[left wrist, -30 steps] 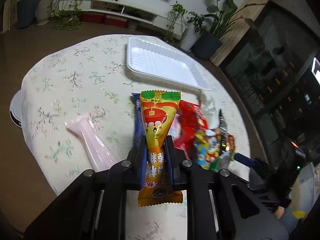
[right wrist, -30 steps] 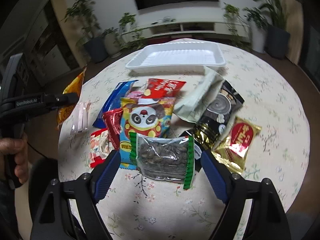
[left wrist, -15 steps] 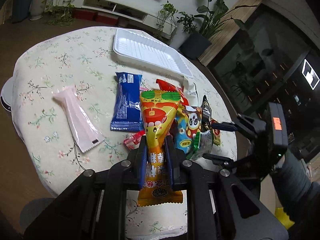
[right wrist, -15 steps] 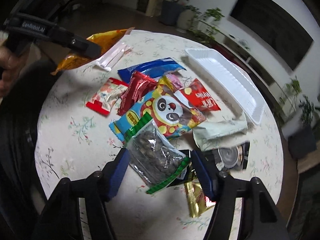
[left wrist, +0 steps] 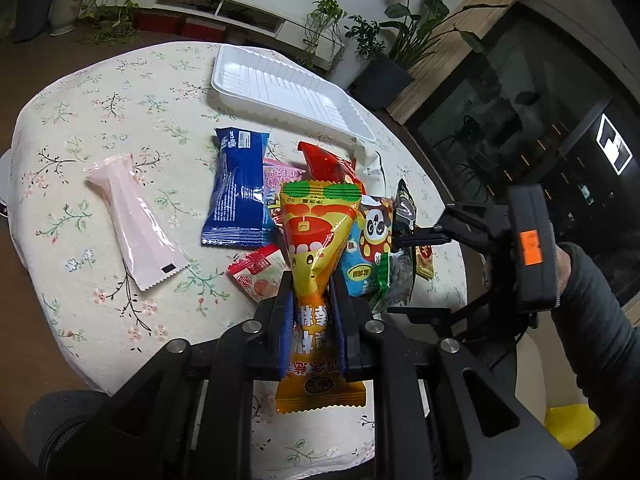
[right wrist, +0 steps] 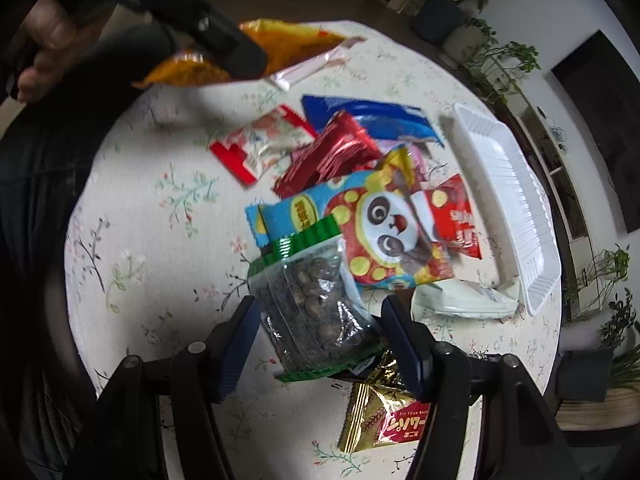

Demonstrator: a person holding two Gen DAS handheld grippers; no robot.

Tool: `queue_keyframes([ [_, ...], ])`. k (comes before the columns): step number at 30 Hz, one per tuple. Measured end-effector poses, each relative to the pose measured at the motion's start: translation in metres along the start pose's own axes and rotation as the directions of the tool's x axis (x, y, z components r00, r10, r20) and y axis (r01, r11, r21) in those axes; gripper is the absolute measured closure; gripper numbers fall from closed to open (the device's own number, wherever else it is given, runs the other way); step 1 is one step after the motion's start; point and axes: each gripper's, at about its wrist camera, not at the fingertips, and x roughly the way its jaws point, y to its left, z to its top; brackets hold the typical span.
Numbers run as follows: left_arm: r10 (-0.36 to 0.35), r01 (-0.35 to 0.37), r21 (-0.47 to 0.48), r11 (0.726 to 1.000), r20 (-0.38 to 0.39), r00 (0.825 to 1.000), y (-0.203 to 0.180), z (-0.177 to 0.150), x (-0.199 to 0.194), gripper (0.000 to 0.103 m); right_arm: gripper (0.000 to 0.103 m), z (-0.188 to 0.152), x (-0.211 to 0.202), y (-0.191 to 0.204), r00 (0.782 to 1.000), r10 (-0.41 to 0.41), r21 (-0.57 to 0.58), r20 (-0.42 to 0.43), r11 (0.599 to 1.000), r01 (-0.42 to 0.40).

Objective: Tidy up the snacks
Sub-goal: 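Lift the candy stick with the left gripper while the right gripper grasps the clear nut bag, then lower both held packets into the white tray and open both grippers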

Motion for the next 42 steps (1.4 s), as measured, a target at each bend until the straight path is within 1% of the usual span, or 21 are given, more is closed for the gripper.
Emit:
queue_keyframes([
  [3, -0.001, 0.001, -0.004, 1.000, -0.001, 1.000, 0.001, -0.001, -0.001, 0.088, 0.040, 0.002, 0.004, -0.001, 1.000, 0.027, 0.005, -0.016, 1.000, -0.027],
  [4, -0.002, 0.002, -0.004, 1.000, -0.002, 1.000, 0.002, -0.001, -0.001, 0.088, 0.045, 0.003, 0.005, -0.001, 0.999, 0.037, 0.013, -0.023, 0.999, -0.036],
  [5, -0.001, 0.001, -0.005, 1.000, -0.003, 1.000, 0.003, -0.001, 0.000, 0.088, 0.052, 0.002, 0.007, -0.002, 0.998, 0.050, 0.022, -0.030, 0.999, -0.049],
  [6, -0.002, 0.002, -0.006, 1.000, -0.004, 1.000, 0.004, -0.001, 0.001, 0.088, 0.055, 0.001, 0.007, -0.002, 0.998, 0.063, 0.028, -0.031, 0.998, -0.062],
  [8, -0.003, 0.003, -0.008, 1.000, -0.005, 1.000, 0.004, 0.000, 0.002, 0.088, 0.066, -0.001, 0.006, -0.001, 0.996, 0.084, 0.037, -0.024, 0.996, -0.083],
  [11, -0.006, 0.006, -0.008, 1.000, -0.005, 1.000, 0.003, -0.001, 0.003, 0.088, 0.073, -0.003, 0.003, 0.000, 0.995, 0.102, 0.066, -0.009, 0.993, -0.101],
  [14, -0.012, 0.012, -0.007, 1.000, 0.000, 1.000, 0.003, 0.000, 0.001, 0.088, 0.080, -0.006, -0.006, -0.003, 0.989, 0.143, 0.124, 0.039, 0.981, -0.146],
  [18, -0.013, 0.013, -0.008, 1.000, 0.003, 1.000, 0.005, -0.001, 0.001, 0.088, 0.081, -0.008, -0.015, -0.004, 0.982, 0.162, 0.179, 0.096, 0.968, -0.177],
  [21, -0.019, 0.019, -0.008, 1.000, 0.006, 1.000, 0.005, -0.001, 0.001, 0.088, 0.081, -0.009, -0.024, -0.009, 0.971, 0.177, 0.235, 0.158, 0.949, -0.211],
  [23, -0.029, 0.029, -0.010, 1.000, 0.009, 1.000, 0.005, -0.001, 0.000, 0.088, 0.081, -0.010, -0.032, -0.014, 0.959, 0.183, 0.280, 0.215, 0.929, -0.240],
  [24, -0.032, 0.032, -0.010, 0.999, 0.011, 0.999, 0.006, 0.000, -0.001, 0.088, 0.081, -0.011, -0.037, -0.017, 0.949, 0.186, 0.310, 0.254, 0.914, -0.262],
  [28, -0.047, 0.048, -0.024, 0.999, 0.024, 0.999, 0.011, 0.010, -0.004, 0.088, 0.081, -0.018, -0.048, -0.030, 0.906, 0.180, 0.410, 0.384, 0.846, -0.342],
  [31, -0.046, 0.047, -0.025, 0.999, 0.046, 0.998, 0.016, 0.026, -0.010, 0.088, 0.081, -0.033, -0.050, -0.054, 0.875, 0.130, 0.516, 0.467, 0.763, -0.389],
  [32, -0.042, 0.043, -0.024, 0.999, 0.056, 0.998, 0.018, 0.034, -0.013, 0.088, 0.081, -0.043, -0.050, -0.067, 0.865, 0.094, 0.569, 0.494, 0.717, -0.403],
  [34, -0.034, 0.035, -0.016, 0.999, 0.076, 0.997, 0.021, 0.053, -0.017, 0.088, 0.081, -0.059, -0.051, -0.087, 0.855, 0.038, 0.639, 0.518, 0.647, -0.416],
  [35, -0.025, 0.026, -0.009, 1.000, 0.085, 0.996, 0.024, 0.065, -0.018, 0.088, 0.081, -0.070, -0.054, -0.103, 0.854, -0.019, 0.689, 0.521, 0.600, -0.407],
  [37, -0.001, 0.001, -0.001, 1.000, 0.096, 0.995, 0.029, 0.092, -0.016, 0.088, 0.081, -0.089, -0.054, -0.131, 0.857, -0.092, 0.765, 0.508, 0.506, -0.399],
  [38, 0.012, -0.013, 0.008, 1.000, 0.098, 0.995, 0.030, 0.104, -0.014, 0.088, 0.081, -0.101, -0.056, -0.151, 0.864, -0.150, 0.811, 0.481, 0.450, -0.373],
  [39, 0.028, -0.030, 0.021, 0.999, 0.094, 0.995, 0.031, 0.119, -0.009, 0.088, 0.081, -0.107, -0.056, -0.161, 0.872, -0.184, 0.839, 0.454, 0.418, -0.348],
  [40, 0.046, -0.050, 0.037, 0.998, 0.087, 0.995, 0.030, 0.134, -0.002, 0.088, 0.081, -0.113, -0.056, -0.175, 0.881, -0.215, 0.868, 0.422, 0.376, -0.324],
  [42, 0.072, -0.076, 0.055, 0.996, 0.073, 0.995, 0.030, 0.161, 0.014, 0.088, 0.081, -0.118, -0.054, -0.203, 0.889, -0.247, 0.901, 0.386, 0.309, -0.305],
])
